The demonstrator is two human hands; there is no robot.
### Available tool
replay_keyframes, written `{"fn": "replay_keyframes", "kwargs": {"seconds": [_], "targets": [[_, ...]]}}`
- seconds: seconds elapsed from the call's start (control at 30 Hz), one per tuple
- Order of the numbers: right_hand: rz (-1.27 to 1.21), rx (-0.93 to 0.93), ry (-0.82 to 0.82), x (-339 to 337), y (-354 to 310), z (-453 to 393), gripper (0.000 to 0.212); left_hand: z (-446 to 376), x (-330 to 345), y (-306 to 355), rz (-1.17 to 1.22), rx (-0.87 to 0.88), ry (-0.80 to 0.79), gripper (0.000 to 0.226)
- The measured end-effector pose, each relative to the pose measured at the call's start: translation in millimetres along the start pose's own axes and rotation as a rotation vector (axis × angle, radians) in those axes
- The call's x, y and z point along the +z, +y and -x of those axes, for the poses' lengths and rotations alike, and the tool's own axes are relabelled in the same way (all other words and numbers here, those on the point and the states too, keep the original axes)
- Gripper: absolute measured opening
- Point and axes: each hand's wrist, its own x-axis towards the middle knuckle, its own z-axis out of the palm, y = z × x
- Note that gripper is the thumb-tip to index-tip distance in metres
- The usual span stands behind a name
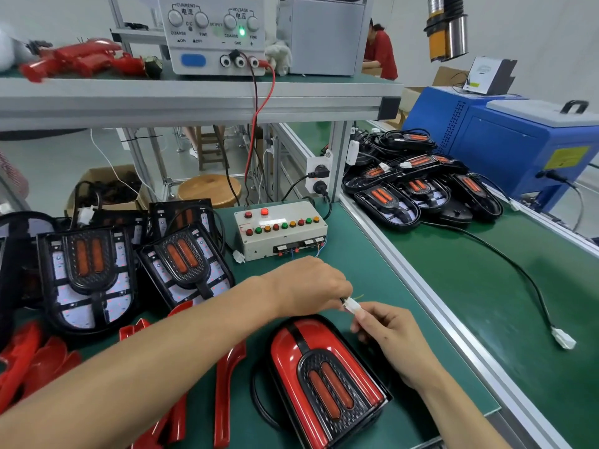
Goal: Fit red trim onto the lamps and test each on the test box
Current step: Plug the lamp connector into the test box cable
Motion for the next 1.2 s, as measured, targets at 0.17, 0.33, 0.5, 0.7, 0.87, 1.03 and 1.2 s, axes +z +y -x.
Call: {"fn": "replay_keyframes", "kwargs": {"seconds": [0.17, 0.33, 0.5, 0.7, 0.87, 1.03, 1.2], "targets": [[0.031, -0.021, -0.058, -2, 1, 1, 0.025, 2, 0, 1, 0.012, 0.063, -0.031, 0.030], [0.009, -0.041, -0.104, -3, 1, 3, 0.024, 8, 3, 3, 0.084, 0.126, 0.021, 0.026], [-0.005, -0.036, -0.091, -1, 1, 4, 0.028, 12, 6, 5, 0.113, 0.152, 0.091, 0.023], [-0.003, -0.008, -0.115, 0, -1, 5, 0.023, 17, 13, 4, 0.156, 0.155, 0.142, 0.020], [-0.007, -0.008, -0.105, 2, -3, 5, 0.025, 17, 18, 4, 0.157, 0.136, 0.149, 0.020], [0.008, -0.011, -0.109, 3, -3, 5, 0.025, 19, 18, 5, 0.169, 0.081, 0.107, 0.020], [0.050, 0.002, -0.114, 4, -5, 5, 0.031, 20, 19, 6, 0.150, 0.044, 0.086, 0.019]]}}
